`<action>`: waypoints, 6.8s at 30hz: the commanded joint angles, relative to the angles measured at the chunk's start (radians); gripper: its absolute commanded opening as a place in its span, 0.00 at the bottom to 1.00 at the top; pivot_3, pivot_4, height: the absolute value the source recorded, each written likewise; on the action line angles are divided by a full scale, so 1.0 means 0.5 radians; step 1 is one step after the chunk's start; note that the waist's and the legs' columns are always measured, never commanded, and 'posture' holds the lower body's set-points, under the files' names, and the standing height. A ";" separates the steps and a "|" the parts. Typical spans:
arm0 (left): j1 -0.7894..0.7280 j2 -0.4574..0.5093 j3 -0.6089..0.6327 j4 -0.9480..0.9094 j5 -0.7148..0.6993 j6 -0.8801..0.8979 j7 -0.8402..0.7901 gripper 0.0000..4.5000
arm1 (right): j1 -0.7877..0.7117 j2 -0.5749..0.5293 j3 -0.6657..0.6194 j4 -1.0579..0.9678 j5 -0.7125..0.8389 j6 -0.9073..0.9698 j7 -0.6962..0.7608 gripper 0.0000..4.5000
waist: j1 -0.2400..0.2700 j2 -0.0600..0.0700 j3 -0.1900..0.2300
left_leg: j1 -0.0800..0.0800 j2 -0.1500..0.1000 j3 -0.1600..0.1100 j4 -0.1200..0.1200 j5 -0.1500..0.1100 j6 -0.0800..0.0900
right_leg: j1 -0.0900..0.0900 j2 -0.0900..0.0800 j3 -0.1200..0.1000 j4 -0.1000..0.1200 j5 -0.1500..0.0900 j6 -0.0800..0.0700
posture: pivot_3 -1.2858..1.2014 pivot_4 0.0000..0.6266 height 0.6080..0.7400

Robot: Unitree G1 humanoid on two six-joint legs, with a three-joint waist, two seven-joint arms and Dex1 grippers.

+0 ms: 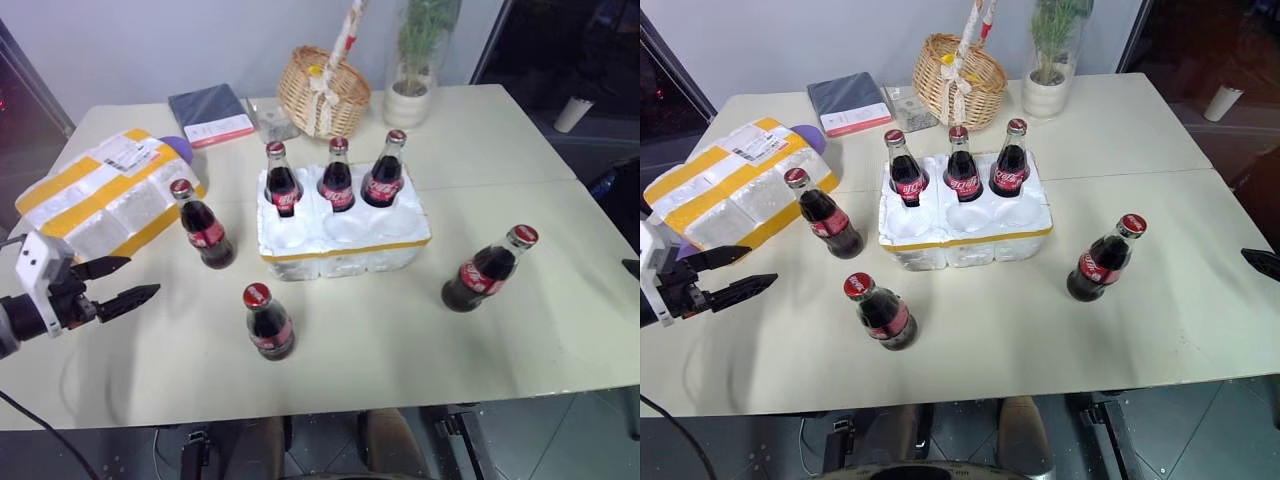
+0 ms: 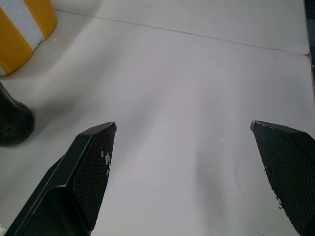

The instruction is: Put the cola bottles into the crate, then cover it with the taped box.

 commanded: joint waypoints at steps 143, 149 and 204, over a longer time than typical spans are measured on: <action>-1.412 0.378 -0.757 -0.010 -0.288 0.424 -1.002 0.98 | -0.587 0.618 1.242 -2.836 1.167 1.564 -0.980 1.00 | 0.056 -0.018 0.028 | -0.033 -0.002 -0.013 0.036 0.002 -0.002 | -0.025 0.005 -0.004 0.031 0.007 0.018 | 0.52 0.24 1.00; -1.387 0.387 -0.829 -0.022 -0.288 0.396 -1.071 0.98 | -0.434 0.811 1.358 -2.768 1.058 1.443 -0.992 1.00 | 0.055 -0.019 0.028 | -0.033 -0.002 -0.014 0.036 0.002 -0.001 | -0.025 0.005 -0.004 0.031 0.007 0.018 | 0.52 0.24 1.00; -1.570 0.204 -0.998 0.263 -0.070 0.080 -1.069 1.00 | -1.220 1.242 0.771 -2.227 1.604 1.853 -1.448 0.63 | 0.042 -0.018 0.028 | -0.033 -0.001 -0.016 0.033 0.002 -0.001 | -0.028 0.008 -0.004 0.035 0.008 0.017 | 0.52 0.24 1.00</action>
